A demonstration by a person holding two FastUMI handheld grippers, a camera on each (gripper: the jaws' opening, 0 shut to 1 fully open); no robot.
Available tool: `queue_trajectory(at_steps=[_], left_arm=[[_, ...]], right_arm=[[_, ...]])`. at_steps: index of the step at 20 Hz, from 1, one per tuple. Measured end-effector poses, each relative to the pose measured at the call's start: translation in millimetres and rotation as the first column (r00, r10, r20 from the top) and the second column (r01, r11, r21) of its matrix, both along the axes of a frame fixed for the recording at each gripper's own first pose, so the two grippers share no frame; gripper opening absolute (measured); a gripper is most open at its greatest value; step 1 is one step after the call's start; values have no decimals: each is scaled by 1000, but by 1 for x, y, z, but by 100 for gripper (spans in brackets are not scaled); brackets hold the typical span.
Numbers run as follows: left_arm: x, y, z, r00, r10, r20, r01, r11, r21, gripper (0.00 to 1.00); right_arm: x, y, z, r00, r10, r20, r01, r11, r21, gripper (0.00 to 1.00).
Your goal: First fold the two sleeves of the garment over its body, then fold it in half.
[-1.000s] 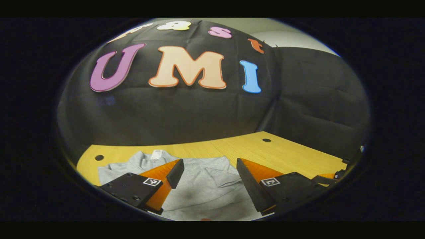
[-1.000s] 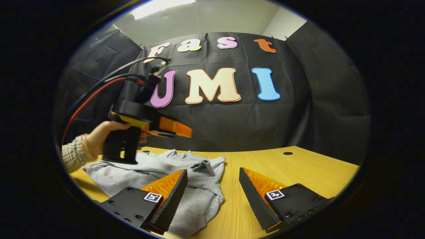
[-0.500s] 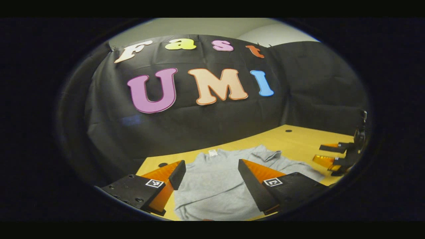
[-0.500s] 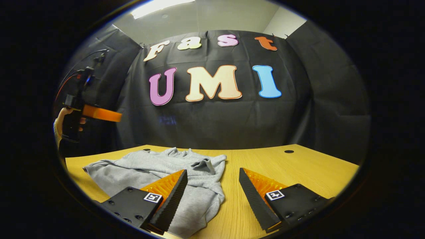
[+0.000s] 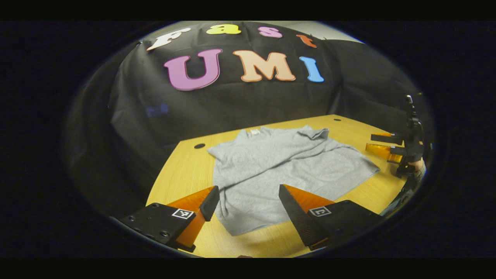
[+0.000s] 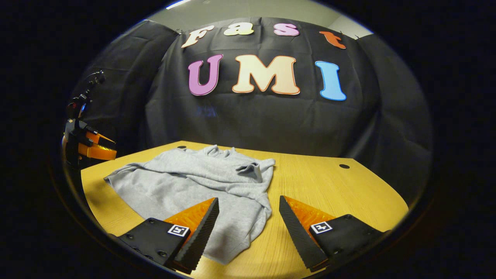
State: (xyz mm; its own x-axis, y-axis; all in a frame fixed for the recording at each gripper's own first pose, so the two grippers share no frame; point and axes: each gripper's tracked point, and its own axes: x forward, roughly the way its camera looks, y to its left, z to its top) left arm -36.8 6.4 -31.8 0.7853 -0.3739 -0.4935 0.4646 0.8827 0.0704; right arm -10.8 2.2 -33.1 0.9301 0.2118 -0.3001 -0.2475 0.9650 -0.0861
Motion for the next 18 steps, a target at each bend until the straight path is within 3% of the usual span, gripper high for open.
queue_trajectory(at_steps=[4,10,18], left_arm=[[-9,4,-24,997,-6,-77,7,1000,11,93],[-19,13,-57,982,26,-189,-25,1000,6,93],[-19,21,-72,978,47,-205,-37,998,51,92]], right_arm=[[-14,9,-20,991,36,-128,-37,999,0,99],[-26,0,-48,962,19,-272,-20,1000,-1,99],[-33,3,-63,944,31,-329,-31,999,4,96]])
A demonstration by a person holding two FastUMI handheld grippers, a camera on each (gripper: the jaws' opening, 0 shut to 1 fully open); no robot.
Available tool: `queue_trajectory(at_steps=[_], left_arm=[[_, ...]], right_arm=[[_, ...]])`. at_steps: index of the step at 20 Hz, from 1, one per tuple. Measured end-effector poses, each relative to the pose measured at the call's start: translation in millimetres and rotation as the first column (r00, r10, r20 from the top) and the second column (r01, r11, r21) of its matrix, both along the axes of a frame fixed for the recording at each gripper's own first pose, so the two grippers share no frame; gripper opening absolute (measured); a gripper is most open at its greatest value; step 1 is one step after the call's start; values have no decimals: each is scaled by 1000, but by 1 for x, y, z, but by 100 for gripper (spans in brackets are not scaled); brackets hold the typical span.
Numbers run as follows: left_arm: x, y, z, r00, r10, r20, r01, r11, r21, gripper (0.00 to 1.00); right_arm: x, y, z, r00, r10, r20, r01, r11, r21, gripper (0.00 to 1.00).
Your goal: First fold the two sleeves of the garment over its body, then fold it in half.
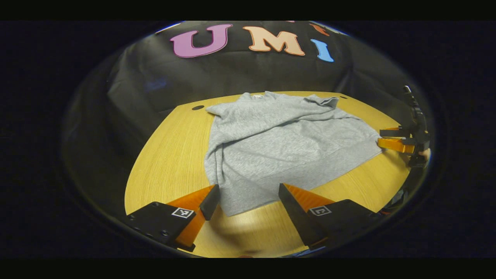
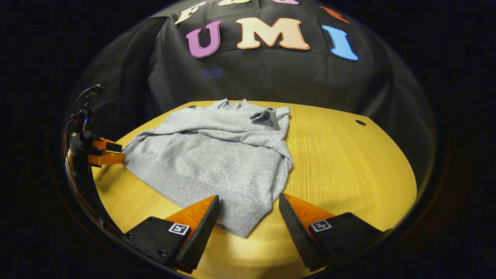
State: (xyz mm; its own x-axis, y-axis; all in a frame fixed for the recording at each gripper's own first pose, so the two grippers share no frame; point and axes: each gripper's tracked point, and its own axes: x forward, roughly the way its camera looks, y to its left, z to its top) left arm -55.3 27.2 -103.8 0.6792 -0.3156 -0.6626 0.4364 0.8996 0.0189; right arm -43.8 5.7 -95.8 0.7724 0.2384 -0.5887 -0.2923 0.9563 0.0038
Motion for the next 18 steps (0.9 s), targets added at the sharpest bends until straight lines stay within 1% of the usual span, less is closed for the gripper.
queue_trajectory(at_steps=[2,3,5,8,9,10,11,12,13,14,16,17,18], left_arm=[[0,0,-2,1000,2,-3,-2,1000,5,93],[1,0,-3,1000,3,-2,-3,1000,5,93],[0,0,-3,1000,2,0,-2,1000,5,93],[1,0,-7,1000,20,-15,-20,1000,-16,93],[0,1,-7,999,23,-23,-24,999,-24,94],[0,0,-7,999,23,-25,-24,999,-36,93],[-1,-1,-8,999,23,-28,-25,999,-47,93],[-1,-2,-8,1000,21,-23,-22,998,-55,93],[-2,-3,-8,1000,13,-19,-14,998,-60,93],[-1,-3,-9,1000,8,-14,-9,998,-61,92],[-3,-7,-8,1000,0,-13,-1,997,-74,87],[-4,-8,-6,1000,-2,-13,1,997,-81,80],[-4,-11,-6,1000,-5,-14,4,996,-87,74]], right_arm=[[-2,2,-4,1000,14,-13,-14,1000,-4,96],[-3,3,-4,1000,18,-14,-19,1000,-8,93],[-3,3,-3,1000,22,-14,-22,1000,-9,93],[-4,7,-6,999,35,-23,-35,999,-2,92],[-4,8,-7,999,38,-29,-38,999,1,95],[-5,7,-6,999,43,-29,-42,999,4,95],[-5,7,-5,998,47,-30,-47,999,4,87],[-6,8,-5,998,53,-29,-52,999,9,93],[-6,11,-6,998,64,-29,-63,998,17,87],[-7,14,-6,997,73,-27,-73,997,21,83],[-10,19,-6,996,87,-26,-87,996,24,69],[-11,20,-5,995,93,-30,-92,995,33,61],[-13,24,-7,994,98,-37,-96,994,45,57]])
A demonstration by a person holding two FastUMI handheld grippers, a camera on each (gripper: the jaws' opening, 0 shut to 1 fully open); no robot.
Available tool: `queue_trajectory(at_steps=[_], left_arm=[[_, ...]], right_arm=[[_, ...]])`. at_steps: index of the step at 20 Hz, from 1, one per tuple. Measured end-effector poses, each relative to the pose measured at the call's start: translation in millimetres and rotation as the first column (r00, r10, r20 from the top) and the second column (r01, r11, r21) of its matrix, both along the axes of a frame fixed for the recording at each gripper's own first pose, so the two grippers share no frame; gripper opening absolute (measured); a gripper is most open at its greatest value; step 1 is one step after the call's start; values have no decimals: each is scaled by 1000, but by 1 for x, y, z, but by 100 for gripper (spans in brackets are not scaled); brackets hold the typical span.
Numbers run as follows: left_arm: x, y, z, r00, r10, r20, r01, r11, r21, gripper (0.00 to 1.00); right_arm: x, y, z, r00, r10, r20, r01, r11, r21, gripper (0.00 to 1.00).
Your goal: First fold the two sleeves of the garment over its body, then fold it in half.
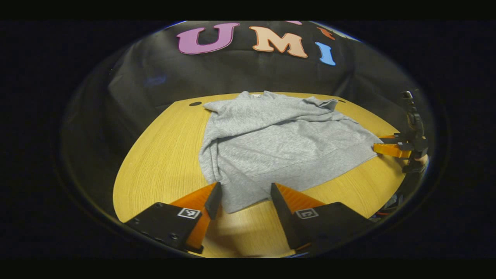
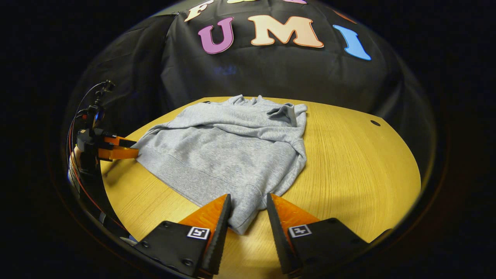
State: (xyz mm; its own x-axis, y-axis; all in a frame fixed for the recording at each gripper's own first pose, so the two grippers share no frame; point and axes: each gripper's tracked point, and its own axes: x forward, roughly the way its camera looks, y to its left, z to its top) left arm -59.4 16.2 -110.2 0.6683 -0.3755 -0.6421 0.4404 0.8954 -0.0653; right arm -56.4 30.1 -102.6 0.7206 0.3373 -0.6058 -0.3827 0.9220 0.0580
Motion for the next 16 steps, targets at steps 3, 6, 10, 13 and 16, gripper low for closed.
queue_trajectory(at_steps=[3,6,10,13,16], left_arm=[[0,-11,1,1000,-12,-6,11,1000,-25,36],[1,-14,1,1000,-1,0,1,999,-50,2],[-1,-14,4,1000,10,12,-9,998,-62,0],[0,-15,12,1000,5,30,-3,998,-56,0],[9,-16,38,996,8,88,-3,998,-58,0]], right_arm=[[-2,8,1,1000,7,-16,-6,1000,20,20],[-1,11,2,1000,9,-12,-9,1000,22,12],[-9,11,2,1000,9,-2,-9,1000,22,3],[-19,12,8,999,23,25,-23,1000,-8,3],[-28,16,21,998,40,50,-39,999,-9,3]])
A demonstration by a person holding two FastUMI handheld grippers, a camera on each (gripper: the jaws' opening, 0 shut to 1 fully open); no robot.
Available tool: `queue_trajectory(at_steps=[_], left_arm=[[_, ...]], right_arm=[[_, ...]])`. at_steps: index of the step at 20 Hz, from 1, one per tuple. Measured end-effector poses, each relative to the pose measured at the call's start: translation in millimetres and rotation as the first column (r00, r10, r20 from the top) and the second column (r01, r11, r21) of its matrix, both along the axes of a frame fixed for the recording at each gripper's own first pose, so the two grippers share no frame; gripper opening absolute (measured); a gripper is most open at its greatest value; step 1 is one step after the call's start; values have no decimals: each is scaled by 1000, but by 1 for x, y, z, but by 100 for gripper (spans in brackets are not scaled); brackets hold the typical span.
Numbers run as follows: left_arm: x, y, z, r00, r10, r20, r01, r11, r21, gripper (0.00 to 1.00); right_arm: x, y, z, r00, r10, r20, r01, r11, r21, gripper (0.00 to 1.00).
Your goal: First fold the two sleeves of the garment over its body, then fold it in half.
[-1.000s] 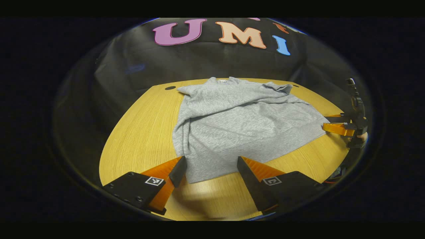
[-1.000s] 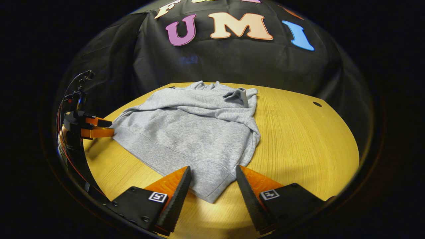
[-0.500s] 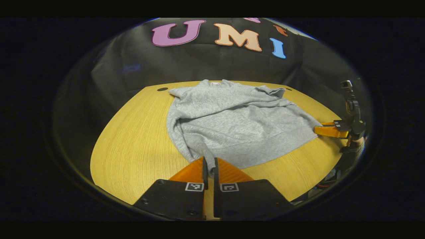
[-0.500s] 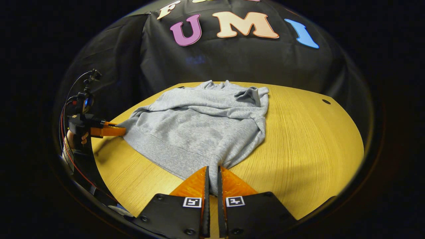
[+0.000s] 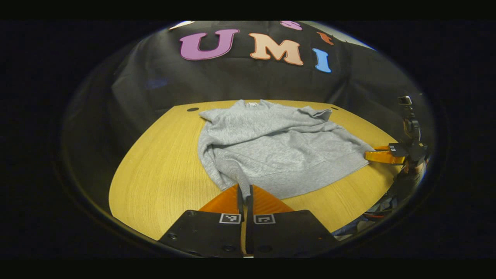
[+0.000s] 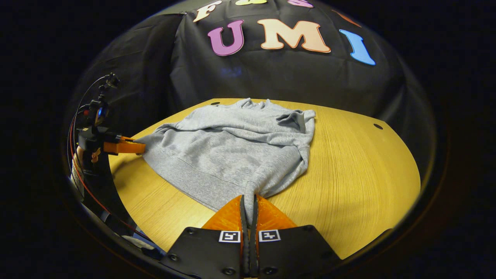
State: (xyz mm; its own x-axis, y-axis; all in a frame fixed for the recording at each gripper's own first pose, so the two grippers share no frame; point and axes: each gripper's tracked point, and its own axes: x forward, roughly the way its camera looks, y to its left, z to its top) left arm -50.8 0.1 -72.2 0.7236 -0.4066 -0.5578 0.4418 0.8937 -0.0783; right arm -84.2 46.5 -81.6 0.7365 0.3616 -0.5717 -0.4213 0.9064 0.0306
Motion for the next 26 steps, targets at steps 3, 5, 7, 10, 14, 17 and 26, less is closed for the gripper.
queue_trajectory(at_steps=[3,5,7,10,14,17,26], left_arm=[[7,-4,39,998,-13,65,16,999,-49,0],[20,-8,65,995,-18,102,27,996,-90,0],[40,-11,84,991,-4,137,22,991,-135,0],[75,-20,109,986,21,168,14,979,-204,0],[127,-30,120,980,84,178,-33,962,-273,0],[152,-30,111,974,150,169,-98,954,-284,0],[234,-48,66,963,253,94,-219,935,-277,0]], right_arm=[[6,3,30,999,5,51,-6,1000,25,3],[22,5,52,996,2,93,-6,999,42,3],[42,8,70,994,-1,108,-6,998,67,3],[81,9,90,992,-34,123,20,994,112,2],[133,7,102,989,-92,120,75,987,143,2],[168,6,98,987,-133,92,117,981,157,2],[234,5,46,977,-213,-20,214,970,114,3]])
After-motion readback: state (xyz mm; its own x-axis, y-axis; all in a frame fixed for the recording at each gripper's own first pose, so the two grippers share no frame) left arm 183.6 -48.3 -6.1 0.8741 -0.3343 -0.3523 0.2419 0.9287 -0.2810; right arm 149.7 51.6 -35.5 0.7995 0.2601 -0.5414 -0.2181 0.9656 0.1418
